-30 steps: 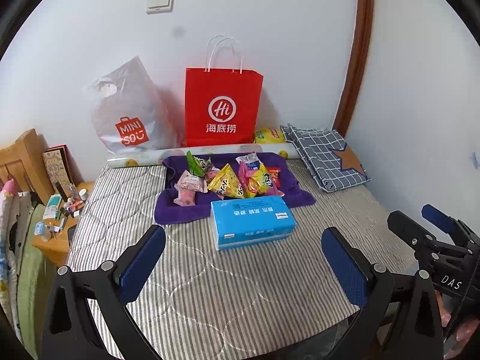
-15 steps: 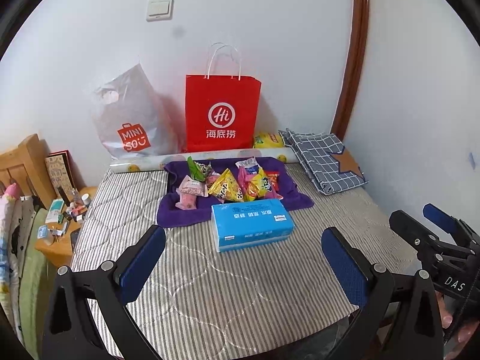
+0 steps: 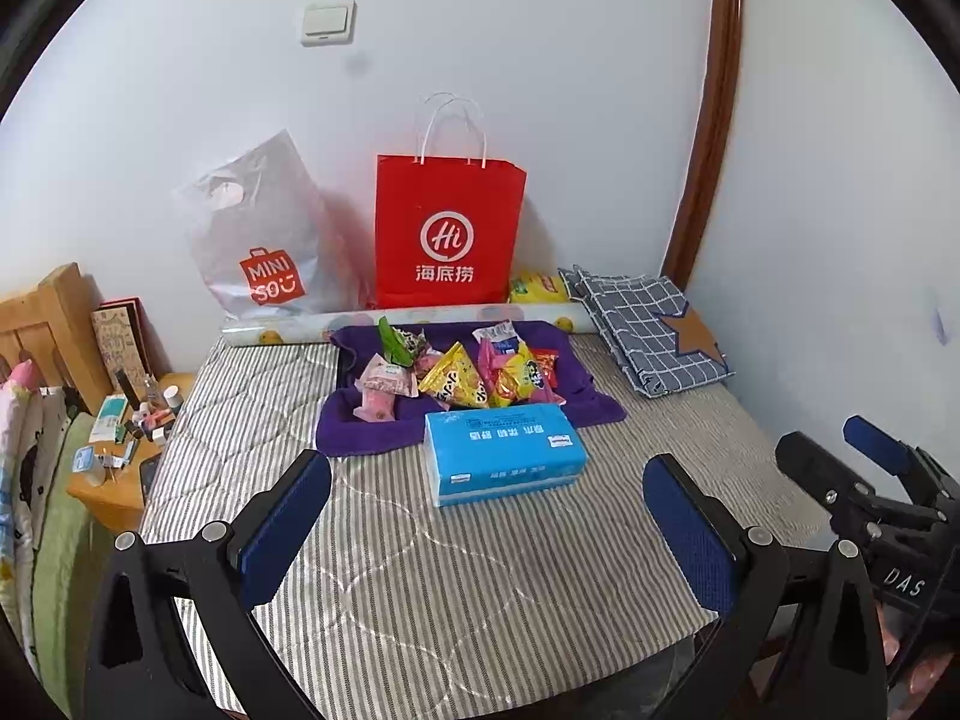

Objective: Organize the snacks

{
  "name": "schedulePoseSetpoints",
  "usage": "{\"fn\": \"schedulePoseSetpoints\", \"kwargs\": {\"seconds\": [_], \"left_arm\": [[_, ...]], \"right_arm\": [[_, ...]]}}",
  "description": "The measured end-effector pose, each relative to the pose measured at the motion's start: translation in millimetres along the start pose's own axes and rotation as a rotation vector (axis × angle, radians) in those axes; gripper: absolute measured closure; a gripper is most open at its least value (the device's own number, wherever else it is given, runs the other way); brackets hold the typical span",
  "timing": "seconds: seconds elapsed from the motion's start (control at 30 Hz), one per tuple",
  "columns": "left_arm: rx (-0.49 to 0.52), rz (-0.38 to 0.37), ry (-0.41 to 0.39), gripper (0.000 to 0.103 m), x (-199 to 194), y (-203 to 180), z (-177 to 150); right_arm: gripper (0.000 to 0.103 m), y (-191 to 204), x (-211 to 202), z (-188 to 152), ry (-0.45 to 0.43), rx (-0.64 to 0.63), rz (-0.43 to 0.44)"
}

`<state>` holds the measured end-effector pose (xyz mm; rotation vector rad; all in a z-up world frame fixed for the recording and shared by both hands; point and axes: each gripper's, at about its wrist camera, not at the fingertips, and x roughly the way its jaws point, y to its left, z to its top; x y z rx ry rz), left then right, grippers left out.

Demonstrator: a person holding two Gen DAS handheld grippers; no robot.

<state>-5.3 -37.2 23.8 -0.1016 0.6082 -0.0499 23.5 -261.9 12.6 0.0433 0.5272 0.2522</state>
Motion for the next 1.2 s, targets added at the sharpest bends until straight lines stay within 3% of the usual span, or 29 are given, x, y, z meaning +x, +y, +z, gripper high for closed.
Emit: {"fn": "schedulePoseSetpoints", "kwargs": {"seconds": [1.2], "left_arm": [[-0.004, 0.019, -0.012, 0.000, -4, 7, -2]], "right_arm": [[0.001, 17, -3, -2, -0.009, -0.028, 0.006]]}}
